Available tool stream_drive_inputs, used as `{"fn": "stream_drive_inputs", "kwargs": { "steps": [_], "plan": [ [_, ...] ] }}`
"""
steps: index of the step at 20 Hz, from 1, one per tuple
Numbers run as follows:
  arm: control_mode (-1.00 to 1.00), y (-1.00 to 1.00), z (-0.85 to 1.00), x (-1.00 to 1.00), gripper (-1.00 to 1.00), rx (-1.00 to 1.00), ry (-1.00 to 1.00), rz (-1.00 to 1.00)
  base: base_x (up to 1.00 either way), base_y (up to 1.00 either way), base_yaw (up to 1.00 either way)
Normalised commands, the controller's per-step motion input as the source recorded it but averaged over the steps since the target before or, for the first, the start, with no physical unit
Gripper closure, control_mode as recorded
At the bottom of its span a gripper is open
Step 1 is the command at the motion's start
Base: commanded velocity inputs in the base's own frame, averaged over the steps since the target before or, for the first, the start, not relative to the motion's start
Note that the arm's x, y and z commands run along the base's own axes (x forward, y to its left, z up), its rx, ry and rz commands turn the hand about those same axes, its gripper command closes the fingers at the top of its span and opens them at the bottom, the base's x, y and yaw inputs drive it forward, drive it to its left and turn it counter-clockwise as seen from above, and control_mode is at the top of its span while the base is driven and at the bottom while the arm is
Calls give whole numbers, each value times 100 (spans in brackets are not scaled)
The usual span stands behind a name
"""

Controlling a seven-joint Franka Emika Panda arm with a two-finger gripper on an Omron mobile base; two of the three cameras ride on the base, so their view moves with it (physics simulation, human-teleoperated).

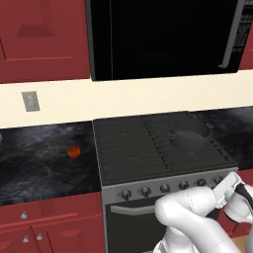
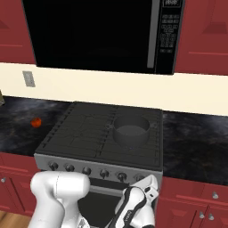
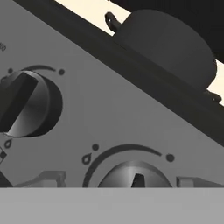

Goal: Turn on the burner for the pot on the stove. Wait thirty seconds for the pot to heat up. Then add the tomato to the pot.

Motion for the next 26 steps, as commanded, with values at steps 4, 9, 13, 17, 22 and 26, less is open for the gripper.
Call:
{"fn": "stream_drive_inputs", "kwargs": {
  "steps": [4, 9, 13, 17, 22, 26],
  "plan": [
    [-100, -4, 49, -50, -100, 0, -10, 0, 0, 0, 0],
    [-100, 0, 67, -59, -100, 0, -1, 0, 0, 0, 0],
    [-100, 0, 92, -69, -100, 0, 0, 0, 0, 0, 0],
    [-100, 0, 90, -63, -100, 0, 1, 0, 0, 0, 0],
    [-100, 0, 99, -45, -100, 0, 18, -1, 0, 0, 0],
    [-100, 0, 97, -27, -100, 0, 42, -4, 0, 0, 0]
  ]
}}
